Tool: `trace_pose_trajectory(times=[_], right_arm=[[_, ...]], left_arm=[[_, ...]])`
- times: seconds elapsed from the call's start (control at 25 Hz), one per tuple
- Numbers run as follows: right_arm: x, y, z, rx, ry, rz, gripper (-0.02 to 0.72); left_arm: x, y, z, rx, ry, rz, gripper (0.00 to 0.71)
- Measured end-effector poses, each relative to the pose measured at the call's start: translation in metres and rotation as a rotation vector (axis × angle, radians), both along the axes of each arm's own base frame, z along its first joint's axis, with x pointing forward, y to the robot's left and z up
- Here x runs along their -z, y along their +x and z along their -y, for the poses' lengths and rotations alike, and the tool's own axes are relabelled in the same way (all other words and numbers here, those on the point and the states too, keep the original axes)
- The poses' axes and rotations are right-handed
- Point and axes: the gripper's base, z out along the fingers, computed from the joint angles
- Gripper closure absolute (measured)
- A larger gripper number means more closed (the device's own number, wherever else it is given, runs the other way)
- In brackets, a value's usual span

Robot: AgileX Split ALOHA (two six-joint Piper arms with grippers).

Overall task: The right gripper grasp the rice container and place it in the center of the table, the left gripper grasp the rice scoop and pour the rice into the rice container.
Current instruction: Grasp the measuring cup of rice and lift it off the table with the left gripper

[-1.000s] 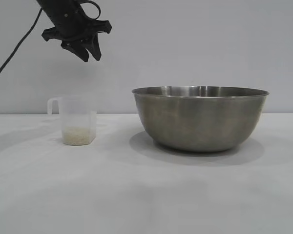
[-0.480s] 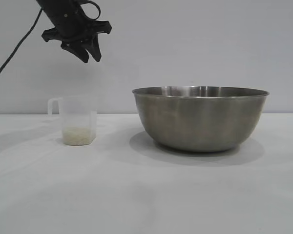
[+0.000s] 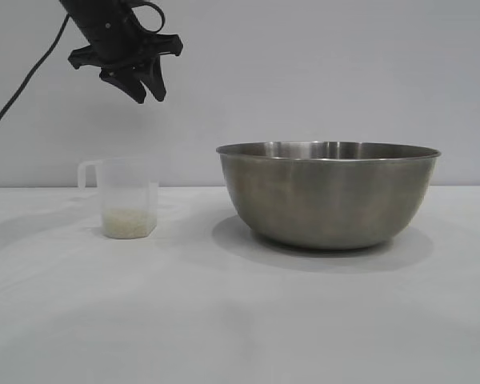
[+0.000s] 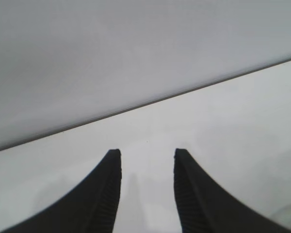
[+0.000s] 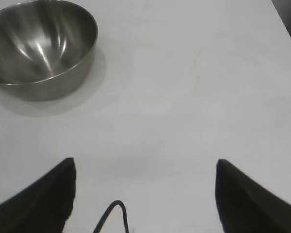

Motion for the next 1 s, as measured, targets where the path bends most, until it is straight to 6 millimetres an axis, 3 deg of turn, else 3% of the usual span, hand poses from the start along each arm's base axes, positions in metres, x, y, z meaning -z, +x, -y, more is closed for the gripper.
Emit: trace_pose_trajectory(times=[0.08,1.0], right_arm=[[0.0009,-0.0023,-0.0002,0.001,0.000,0.020,0.242],[0.0028,-0.0057,-0.0003,0.002,-0.003,0.044,0.239]], left_arm=[[0.0000,0.0000,-0.0001,0.000,0.002,0.000,0.490],[0.0000,0.0000,-0.0001,0.000,0.002,0.000,0.490]])
